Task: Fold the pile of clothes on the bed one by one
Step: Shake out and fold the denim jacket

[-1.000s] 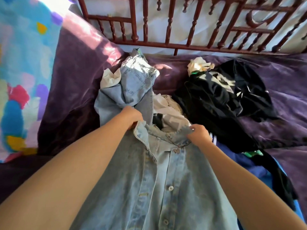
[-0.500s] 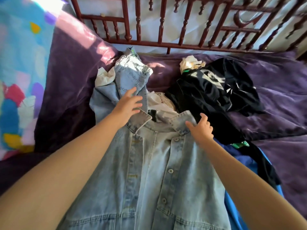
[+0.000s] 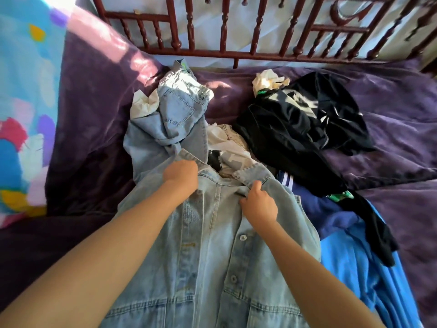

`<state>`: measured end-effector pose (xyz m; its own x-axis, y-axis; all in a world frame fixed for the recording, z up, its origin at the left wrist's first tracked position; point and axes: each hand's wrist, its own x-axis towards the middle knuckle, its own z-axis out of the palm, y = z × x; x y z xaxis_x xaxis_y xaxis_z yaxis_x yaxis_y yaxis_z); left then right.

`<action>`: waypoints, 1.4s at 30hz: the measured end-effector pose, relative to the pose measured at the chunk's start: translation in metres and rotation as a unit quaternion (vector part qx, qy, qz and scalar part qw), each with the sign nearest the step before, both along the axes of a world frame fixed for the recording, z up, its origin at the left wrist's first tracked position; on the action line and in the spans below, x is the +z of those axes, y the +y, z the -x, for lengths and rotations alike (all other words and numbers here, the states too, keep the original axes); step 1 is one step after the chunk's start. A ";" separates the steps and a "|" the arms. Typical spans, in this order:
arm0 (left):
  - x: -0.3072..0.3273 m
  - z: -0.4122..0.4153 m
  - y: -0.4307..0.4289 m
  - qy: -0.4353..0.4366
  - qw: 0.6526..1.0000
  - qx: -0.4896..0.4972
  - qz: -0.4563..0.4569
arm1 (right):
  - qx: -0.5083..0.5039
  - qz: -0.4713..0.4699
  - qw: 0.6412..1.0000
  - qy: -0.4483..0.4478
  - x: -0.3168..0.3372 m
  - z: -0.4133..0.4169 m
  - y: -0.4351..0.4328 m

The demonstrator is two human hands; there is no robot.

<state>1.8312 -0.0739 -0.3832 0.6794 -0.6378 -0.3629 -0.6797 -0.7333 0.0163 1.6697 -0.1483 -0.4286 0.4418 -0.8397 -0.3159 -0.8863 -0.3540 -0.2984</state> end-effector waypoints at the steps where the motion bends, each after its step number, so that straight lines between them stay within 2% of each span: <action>1: 0.004 0.000 0.002 0.020 0.999 0.007 0.029 | -0.007 -0.013 1.000 -0.002 0.006 -0.002 -0.004; 3: 0.011 -0.002 0.002 0.103 0.980 0.072 0.157 | -0.049 -0.024 0.994 -0.091 0.016 -0.001 -0.007; 4: 0.018 -0.002 -0.002 0.157 0.953 0.125 0.229 | -0.080 -0.013 0.984 -0.157 0.020 -0.001 -0.006; 7: 0.036 0.004 -0.030 0.278 0.825 0.245 0.427 | -0.143 0.048 0.927 -0.344 0.033 -0.013 0.004; 8: 0.040 0.006 -0.041 0.295 0.811 0.244 0.442 | -0.145 0.041 0.919 -0.365 0.034 -0.020 0.008; 9: 0.038 0.008 -0.050 0.309 0.825 0.221 0.419 | -0.134 0.007 0.928 -0.349 0.037 -0.027 0.011; 11: 0.022 0.020 -0.051 0.317 0.900 0.149 0.260 | -0.086 -0.100 0.964 -0.229 0.034 -0.032 0.017; 12: 0.008 0.024 -0.043 0.308 0.925 0.120 0.189 | -0.078 -0.137 0.969 -0.191 0.029 -0.029 0.017; 13: -0.005 0.026 -0.035 0.295 0.937 0.107 0.157 | -0.091 -0.165 0.964 -0.187 0.026 -0.023 0.015; 14: -0.014 0.027 -0.023 0.280 0.939 0.105 0.169 | -0.109 -0.174 0.957 -0.205 0.023 -0.015 0.015; 15: -0.019 0.030 -0.008 0.259 0.938 0.092 0.212 | -0.119 -0.155 0.954 -0.226 0.022 -0.002 0.016; 17: -0.021 0.041 0.029 0.184 0.930 -0.008 0.317 | -0.094 -0.049 0.964 -0.243 0.018 0.028 0.023; 19: -0.029 0.059 0.076 0.043 0.926 -0.066 0.369 | -0.096 0.105 0.958 -0.248 0.007 0.067 0.035; 21: -0.043 0.081 0.139 -0.077 0.929 -0.018 0.362 | -0.188 0.190 0.941 -0.209 -0.006 0.114 0.046; 22: -0.050 0.091 0.170 -0.097 0.933 0.037 0.344 | -0.249 0.168 0.937 -0.178 -0.014 0.139 0.052; 23: -0.058 0.101 0.198 -0.081 0.937 0.111 0.321 | -0.304 0.122 0.933 -0.146 -0.024 0.166 0.059; 24: -0.065 0.110 0.223 -0.025 0.934 0.199 0.295 | -0.343 0.072 0.928 -0.122 -0.034 0.193 0.069; 26: -0.075 0.132 0.262 0.123 0.891 0.371 0.229 | -0.382 -0.053 0.918 -0.098 -0.052 0.241 0.099; 27: -0.076 0.143 0.278 0.177 0.877 0.410 0.179 | -0.374 -0.128 0.913 -0.095 -0.060 0.260 0.117; 29: -0.079 0.160 0.307 0.240 0.886 0.391 0.070 | -0.317 -0.228 0.918 -0.074 -0.066 0.290 0.152; 30: -0.078 0.164 0.319 0.258 0.891 0.372 0.029 | -0.291 -0.226 0.928 -0.050 -0.068 0.300 0.163; 32: -0.080 0.161 0.337 0.276 0.884 0.378 -0.005 | -0.276 -0.162 0.947 -0.011 -0.069 0.310 0.171; 33: -0.081 0.156 0.344 0.282 0.877 0.389 -0.010 | -0.291 -0.138 0.947 -0.003 -0.065 0.311 0.172; 35: -0.077 0.147 0.357 0.304 0.861 0.408 0.011 | -0.363 -0.186 0.912 -0.031 -0.060 0.314 0.177; 37: -0.072 0.146 0.371 0.362 0.823 0.435 0.042 | -0.399 -0.293 0.867 -0.054 -0.054 0.321 0.189; 39: -0.061 0.149 0.383 0.431 0.781 0.445 0.072 | -0.400 -0.334 0.851 -0.071 -0.051 0.331 0.200; 40: -0.053 0.150 0.390 0.460 0.760 0.449 0.094 | -0.405 -0.343 0.842 -0.099 -0.047 0.337 0.202; 42: -0.039 0.151 0.407 0.508 0.710 0.466 0.146 | -0.415 -0.394 0.800 -0.182 -0.035 0.349 0.204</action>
